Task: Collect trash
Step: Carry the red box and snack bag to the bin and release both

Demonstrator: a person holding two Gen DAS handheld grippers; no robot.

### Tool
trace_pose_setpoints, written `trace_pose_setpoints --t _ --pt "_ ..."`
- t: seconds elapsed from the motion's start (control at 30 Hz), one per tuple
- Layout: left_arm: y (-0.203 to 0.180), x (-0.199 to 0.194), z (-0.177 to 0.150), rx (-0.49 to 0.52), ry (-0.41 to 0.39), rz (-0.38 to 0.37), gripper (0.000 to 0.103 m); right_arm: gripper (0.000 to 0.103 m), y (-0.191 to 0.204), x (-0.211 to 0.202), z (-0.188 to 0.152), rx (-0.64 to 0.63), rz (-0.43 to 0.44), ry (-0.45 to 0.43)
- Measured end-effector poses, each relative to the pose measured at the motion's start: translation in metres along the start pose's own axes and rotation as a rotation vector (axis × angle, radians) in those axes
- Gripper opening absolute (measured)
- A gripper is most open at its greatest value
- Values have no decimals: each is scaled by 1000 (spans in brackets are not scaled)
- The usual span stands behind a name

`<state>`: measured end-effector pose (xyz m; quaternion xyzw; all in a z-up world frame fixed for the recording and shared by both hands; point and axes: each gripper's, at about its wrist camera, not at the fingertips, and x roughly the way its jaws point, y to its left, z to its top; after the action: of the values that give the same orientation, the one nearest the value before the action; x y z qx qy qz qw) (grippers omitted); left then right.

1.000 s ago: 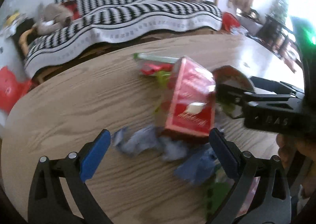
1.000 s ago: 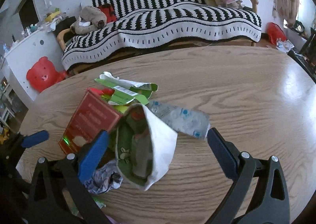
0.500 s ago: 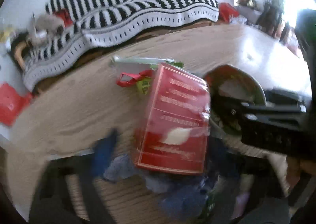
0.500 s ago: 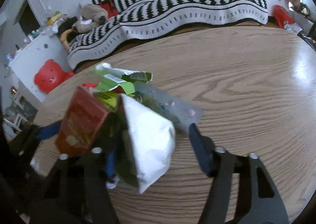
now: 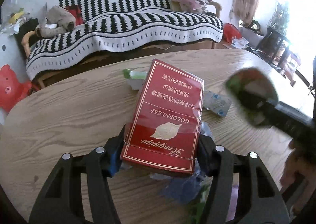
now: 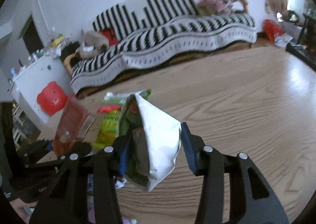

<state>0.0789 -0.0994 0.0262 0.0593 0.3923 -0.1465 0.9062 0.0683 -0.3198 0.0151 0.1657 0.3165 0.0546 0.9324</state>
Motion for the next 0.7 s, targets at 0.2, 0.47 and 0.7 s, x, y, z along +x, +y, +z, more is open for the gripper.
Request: trace_pose_setpoints --t 0.2,0.47,0.7 --pt "14 -6 -5 -32 5 22 60 46 -24 -6 0 71 -32 -8" --pt "15 -7 -6 -28 10 29 60 46 -20 -1 -5 57 -32 21" --pt "13 -5 -7 -9 19 30 60 46 -13 3 -5 31 -36 38"
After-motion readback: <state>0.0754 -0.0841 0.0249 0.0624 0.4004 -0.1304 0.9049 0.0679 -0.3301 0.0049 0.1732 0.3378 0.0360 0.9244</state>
